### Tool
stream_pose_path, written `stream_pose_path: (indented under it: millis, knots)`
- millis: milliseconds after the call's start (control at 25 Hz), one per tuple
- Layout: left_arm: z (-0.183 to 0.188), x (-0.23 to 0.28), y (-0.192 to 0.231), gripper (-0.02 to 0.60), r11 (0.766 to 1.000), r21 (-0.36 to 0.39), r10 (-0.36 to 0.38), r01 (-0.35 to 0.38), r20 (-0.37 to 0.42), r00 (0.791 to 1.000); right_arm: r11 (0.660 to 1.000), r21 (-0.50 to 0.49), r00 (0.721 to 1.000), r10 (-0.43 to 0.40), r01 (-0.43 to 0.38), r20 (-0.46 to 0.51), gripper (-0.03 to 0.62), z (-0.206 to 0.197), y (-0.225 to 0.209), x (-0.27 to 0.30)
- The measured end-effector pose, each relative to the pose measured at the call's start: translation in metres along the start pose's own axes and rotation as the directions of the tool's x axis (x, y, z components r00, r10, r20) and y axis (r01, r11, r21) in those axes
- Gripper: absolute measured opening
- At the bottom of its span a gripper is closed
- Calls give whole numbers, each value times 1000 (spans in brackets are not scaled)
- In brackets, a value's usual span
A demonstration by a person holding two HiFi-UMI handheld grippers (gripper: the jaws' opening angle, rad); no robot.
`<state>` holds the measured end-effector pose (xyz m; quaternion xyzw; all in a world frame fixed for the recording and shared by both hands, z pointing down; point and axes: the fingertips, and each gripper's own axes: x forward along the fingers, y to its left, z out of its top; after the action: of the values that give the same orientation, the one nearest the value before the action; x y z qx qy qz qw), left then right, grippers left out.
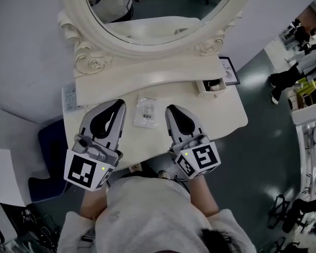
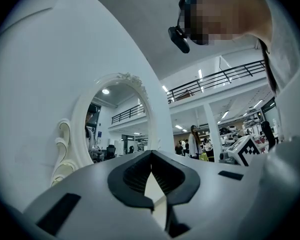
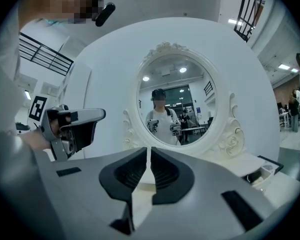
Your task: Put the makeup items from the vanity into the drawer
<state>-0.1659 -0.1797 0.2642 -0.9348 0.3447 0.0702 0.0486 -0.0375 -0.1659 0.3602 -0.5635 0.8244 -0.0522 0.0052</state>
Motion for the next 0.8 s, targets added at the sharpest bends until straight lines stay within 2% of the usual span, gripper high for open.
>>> stream_pose_path:
  millis: [320, 600, 680, 800]
  knots:
    - [-20, 12, 14, 15, 997, -39, -67, 66, -21, 998, 997, 38, 987, -59, 66, -148, 29, -61, -5, 16]
    - [-35, 20, 23, 15, 992, -71, -103, 100, -44, 994, 998, 34, 958, -45, 57, -282, 34, -120, -5, 24]
    - [-39, 22, 26, 15, 991, -78, -110, 106, -49, 993, 997, 57, 946, -37, 58, -322, 106, -138, -5, 26]
    - [-45, 23, 28, 15, 989, -89, -120, 115, -58, 991, 992, 93, 921, -43, 85, -388, 142, -166, -7, 27]
